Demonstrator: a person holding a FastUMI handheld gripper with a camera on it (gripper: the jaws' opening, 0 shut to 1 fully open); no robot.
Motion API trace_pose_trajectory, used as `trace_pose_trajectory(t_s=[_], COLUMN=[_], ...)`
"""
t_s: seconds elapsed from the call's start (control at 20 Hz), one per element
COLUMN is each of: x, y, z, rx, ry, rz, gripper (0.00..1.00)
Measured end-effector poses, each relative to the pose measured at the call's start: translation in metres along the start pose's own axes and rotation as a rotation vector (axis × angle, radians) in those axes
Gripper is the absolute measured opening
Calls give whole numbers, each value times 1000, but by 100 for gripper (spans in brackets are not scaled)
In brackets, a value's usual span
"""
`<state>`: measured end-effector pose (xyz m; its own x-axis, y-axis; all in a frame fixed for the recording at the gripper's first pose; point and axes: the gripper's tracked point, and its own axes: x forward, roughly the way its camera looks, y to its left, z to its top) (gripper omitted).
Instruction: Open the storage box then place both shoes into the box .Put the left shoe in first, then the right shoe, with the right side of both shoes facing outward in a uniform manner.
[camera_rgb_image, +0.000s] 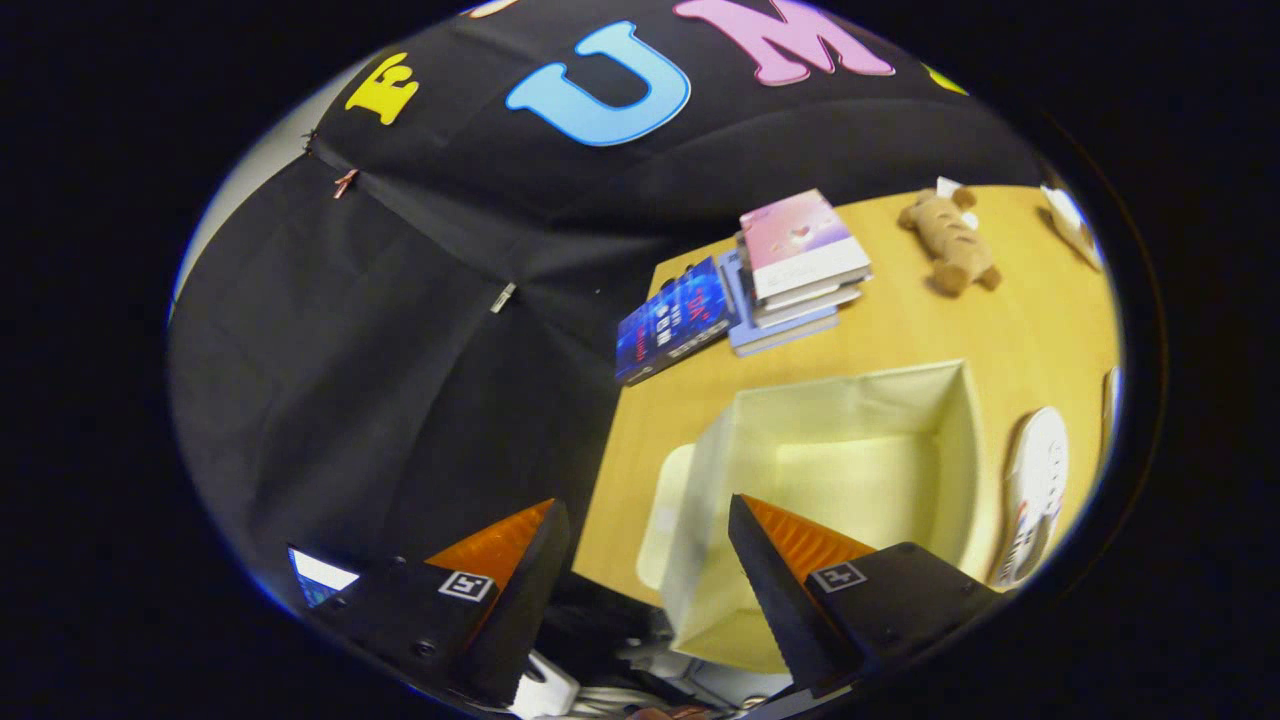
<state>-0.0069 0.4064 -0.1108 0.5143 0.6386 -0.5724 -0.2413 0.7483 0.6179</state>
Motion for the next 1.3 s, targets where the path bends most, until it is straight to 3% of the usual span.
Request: trace_pose_trajectory(t_s=[0.35, 0.65, 0.85, 1.3], x=[-104, -145, -146, -113], y=[-149, -257, -315, -390], z=[30, 19, -10, -76], rx=[-111, -83, -118, -130], ry=[-165, -144, -58, 149], rz=[-286, -439, -479, -465], gripper=[98, 98, 98, 99])
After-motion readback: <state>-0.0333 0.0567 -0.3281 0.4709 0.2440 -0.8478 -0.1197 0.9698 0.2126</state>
